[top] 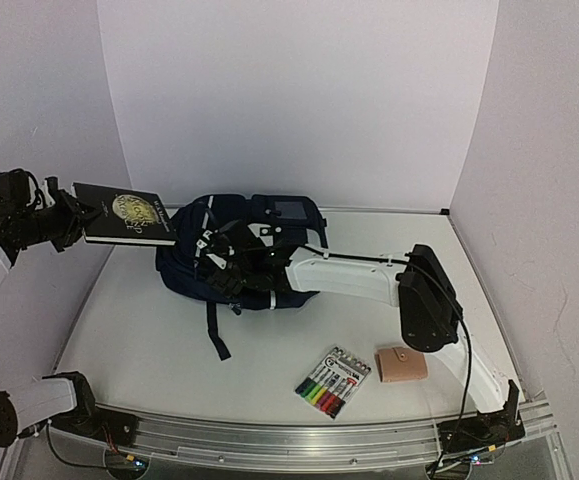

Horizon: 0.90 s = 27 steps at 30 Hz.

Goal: Pack the student bag
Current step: Place the book in the student bag.

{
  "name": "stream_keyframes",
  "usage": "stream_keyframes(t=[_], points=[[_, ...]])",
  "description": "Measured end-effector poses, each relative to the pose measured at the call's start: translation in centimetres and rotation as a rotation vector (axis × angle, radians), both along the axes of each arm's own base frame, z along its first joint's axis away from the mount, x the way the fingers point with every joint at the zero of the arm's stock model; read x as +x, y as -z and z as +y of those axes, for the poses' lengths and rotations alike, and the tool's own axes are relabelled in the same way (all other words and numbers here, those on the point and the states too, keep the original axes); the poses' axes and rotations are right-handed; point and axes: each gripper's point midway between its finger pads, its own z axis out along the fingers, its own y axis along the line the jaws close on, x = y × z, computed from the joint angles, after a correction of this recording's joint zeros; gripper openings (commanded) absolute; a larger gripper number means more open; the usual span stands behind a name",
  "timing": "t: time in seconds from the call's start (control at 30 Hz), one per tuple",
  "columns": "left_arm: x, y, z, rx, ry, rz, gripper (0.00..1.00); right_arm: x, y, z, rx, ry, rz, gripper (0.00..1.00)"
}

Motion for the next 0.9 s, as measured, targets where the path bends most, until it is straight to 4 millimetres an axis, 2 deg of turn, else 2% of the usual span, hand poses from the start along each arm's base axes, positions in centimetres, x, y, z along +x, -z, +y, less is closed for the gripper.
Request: stream_keyframes(t=[0.1,0.17,0.23,0.3,0.4,0.47,0.53,0.67,0.8,0.9], points=[[-0.6,-0.3,-0.2,-0.002,0.006,-0.004,0.00,0.4,0.9,0.4,-0.052,-0.004,-0.040,0.92],[-0.9,-0.5,-0.3,-0.001,0.008,-0.007,0.00,0.7,1.2,0.5,-0.076,0.001,-0.066,0.84],[-1.3,-0.7,-0.4,0.001,0.009,-0.006,0.00,1.2,1.4,0.7,-0.091,0.012,-0.094,0.67],[-1.5,-0.7,-0.5,0.000,0.012,-0.004,0.00,1.6,1.4,0.8,-0.097,0.025,-0.123,0.38],[-1.6,-0.8,-0.5,0.000,0.013,-0.008,0.00,1.7,1.1,1.2,-0.103,0.024,-0.159,0.12],[-1.8,-0.9,-0.6,0.001,0.013,-0.009,0.00,1.6,0.8,1.4,-0.096,0.022,-0.177,0.01],[-2.2,-0.9,-0.7,0.002,0.013,-0.007,0.00,1.6,0.5,1.5,-0.074,0.023,-0.192,0.00],[-3.4,-1.5,-0.9,0.005,0.014,-0.012,0.00,0.9,0.7,0.3,-0.045,0.038,-0.183,0.00],[-4.1,-3.0,-1.2,0.009,0.020,-0.049,0.00,-0.7,-0.3,-2.3,0.026,0.092,-0.141,0.00],[-4.4,-3.5,-1.5,0.002,0.035,-0.067,0.00,-2.0,-2.1,-5.0,0.114,0.155,-0.095,0.00]])
